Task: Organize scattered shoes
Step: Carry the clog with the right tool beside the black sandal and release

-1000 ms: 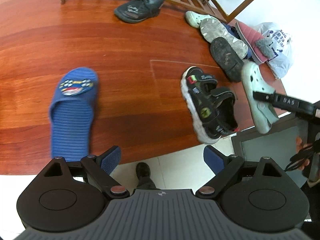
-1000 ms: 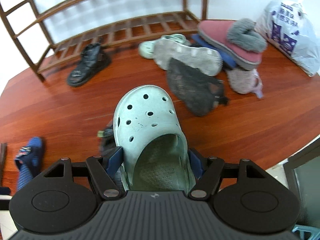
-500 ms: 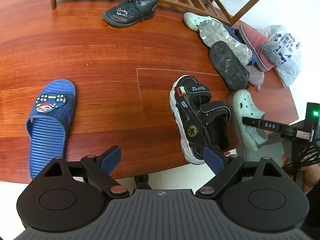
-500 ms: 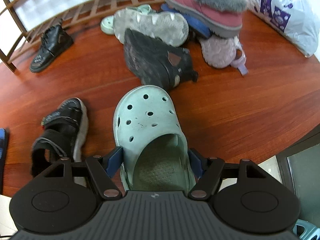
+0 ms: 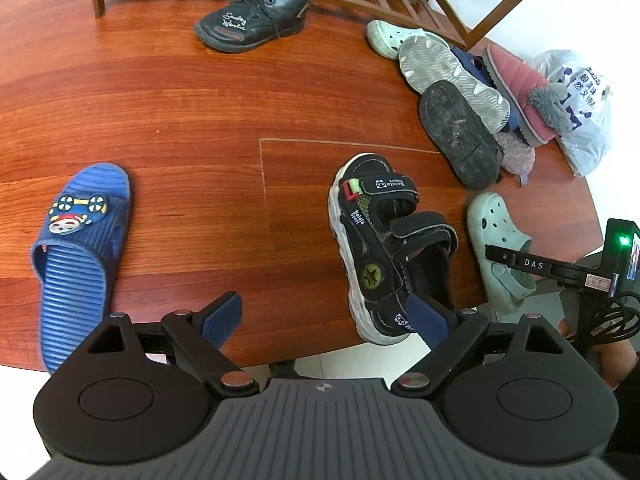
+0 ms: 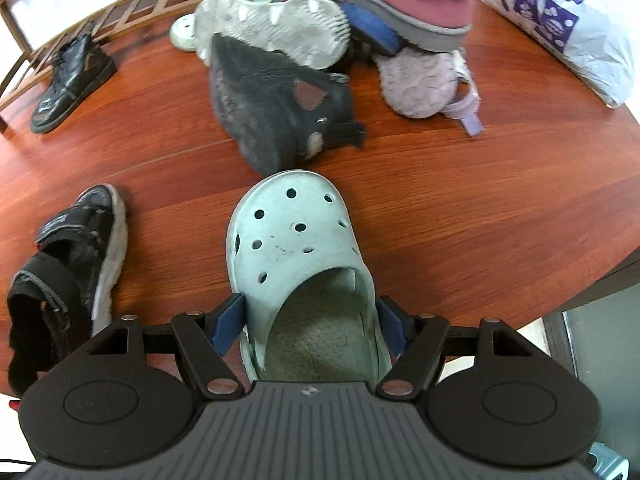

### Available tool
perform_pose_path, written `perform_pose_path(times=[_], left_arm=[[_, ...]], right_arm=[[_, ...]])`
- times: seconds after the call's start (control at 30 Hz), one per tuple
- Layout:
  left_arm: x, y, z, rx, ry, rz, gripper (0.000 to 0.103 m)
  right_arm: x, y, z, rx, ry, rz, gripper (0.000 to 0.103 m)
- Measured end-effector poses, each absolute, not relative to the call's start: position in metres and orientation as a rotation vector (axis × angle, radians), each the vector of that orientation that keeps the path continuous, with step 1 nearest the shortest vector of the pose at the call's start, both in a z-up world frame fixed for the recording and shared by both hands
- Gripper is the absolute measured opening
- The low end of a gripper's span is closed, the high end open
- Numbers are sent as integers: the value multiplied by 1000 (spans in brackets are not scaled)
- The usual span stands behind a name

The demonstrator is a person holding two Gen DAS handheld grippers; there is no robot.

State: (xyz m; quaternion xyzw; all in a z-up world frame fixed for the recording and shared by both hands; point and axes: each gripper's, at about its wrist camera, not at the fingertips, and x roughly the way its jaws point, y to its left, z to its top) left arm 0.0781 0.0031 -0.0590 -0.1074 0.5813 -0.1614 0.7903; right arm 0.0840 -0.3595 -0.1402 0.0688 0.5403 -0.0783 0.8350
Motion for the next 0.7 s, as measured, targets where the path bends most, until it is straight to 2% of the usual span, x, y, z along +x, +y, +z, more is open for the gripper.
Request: perform_pose_path(times=[0.3,0.37,0.47,0.7], left_arm=[[84,-3,-62,-224,1260,-351,91],[85,-5,-63,-222,1263,-353,91],[87,-7,-65,-222,1266,-357,91],[90,-14,-66,-228,1265,-355,91]], right_arm=[[90,-365,-150,129,1143,-169,80],[89,-369,-145,129,1139,-156,81],[88,-369,-138,116,1117,-133,91],[101,-378,-107,118,1048,-44,93]])
